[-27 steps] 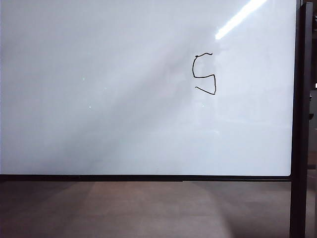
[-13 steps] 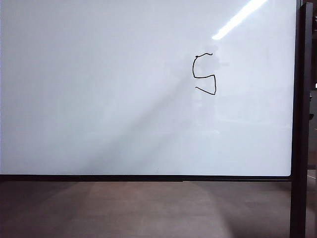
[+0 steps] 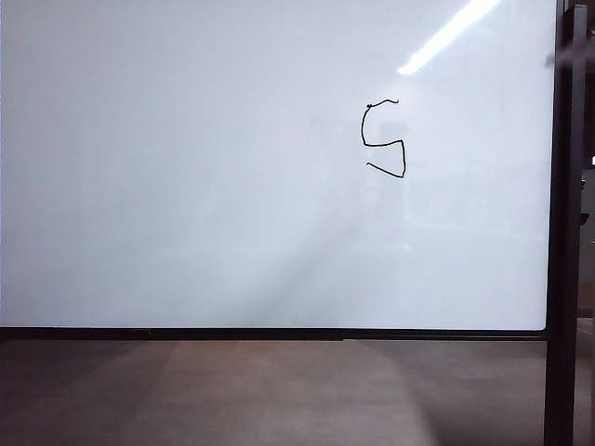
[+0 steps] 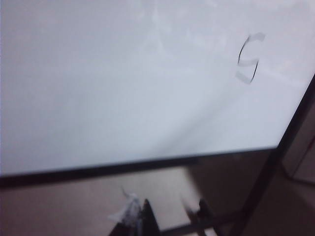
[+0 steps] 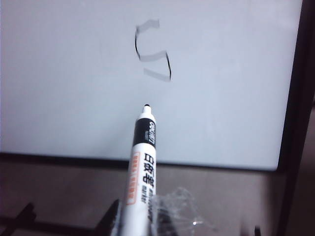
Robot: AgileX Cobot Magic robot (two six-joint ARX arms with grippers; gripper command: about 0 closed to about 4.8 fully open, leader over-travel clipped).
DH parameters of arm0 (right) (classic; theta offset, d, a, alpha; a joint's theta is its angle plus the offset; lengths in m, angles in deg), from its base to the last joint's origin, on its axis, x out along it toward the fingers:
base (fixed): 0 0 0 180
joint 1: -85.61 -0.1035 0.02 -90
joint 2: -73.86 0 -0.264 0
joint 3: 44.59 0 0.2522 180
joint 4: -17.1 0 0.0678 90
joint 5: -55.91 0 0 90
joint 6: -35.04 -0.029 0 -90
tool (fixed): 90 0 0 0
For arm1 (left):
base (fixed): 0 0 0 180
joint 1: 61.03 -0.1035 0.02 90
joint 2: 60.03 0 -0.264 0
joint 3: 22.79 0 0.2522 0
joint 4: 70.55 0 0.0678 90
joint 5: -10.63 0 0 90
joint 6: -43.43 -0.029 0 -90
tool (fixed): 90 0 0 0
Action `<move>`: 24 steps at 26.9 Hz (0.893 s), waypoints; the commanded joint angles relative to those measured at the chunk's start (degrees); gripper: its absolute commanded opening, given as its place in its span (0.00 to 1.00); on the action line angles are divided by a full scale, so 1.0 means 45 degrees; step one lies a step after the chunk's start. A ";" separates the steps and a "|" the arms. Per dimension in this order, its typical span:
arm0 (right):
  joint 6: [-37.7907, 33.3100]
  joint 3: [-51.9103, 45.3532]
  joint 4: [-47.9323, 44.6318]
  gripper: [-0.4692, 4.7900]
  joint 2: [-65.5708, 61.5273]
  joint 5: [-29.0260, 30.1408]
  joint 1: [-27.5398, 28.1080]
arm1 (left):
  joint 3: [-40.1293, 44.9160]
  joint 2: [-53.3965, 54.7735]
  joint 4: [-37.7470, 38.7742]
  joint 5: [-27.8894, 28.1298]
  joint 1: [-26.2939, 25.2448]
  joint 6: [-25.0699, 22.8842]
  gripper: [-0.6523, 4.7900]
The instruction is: Reach to the right to find the marker pen, pick it up, and write the number 5 on the whiteboard.
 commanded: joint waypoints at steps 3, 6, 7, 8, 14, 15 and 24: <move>-0.0282 -0.1035 -0.0257 0.08 0.0010 0.0010 -0.0015 | 0.1496 0.0010 -0.0714 -0.0126 0.0010 0.0471 0.11; -0.0282 -0.1506 -0.0228 0.08 0.0015 0.0010 -0.0015 | 0.2195 0.0010 -0.1122 -0.0146 0.0010 0.0539 0.11; -0.0277 -0.1671 -0.0223 0.08 0.0015 0.0010 -0.0015 | 0.2365 0.0010 -0.1239 -0.0146 0.0010 0.0539 0.11; -0.0277 -0.1802 -0.0223 0.08 0.0015 0.0010 -0.0015 | 0.2526 0.0010 -0.1370 -0.0151 0.0010 0.0539 0.11; -0.0287 -0.2686 -0.0219 0.08 0.0015 0.0029 -0.0015 | 0.3390 0.0010 -0.2161 -0.0141 0.0010 0.0539 0.11; -0.0291 -0.2749 -0.0219 0.08 0.0015 0.0029 -0.0015 | 0.3517 0.0010 -0.2375 -0.0146 0.0010 0.0539 0.11; -0.0267 -0.2788 -0.0228 0.08 0.0019 0.0019 -0.0010 | 0.3643 0.0005 -0.1914 -0.0092 0.0005 0.0398 0.11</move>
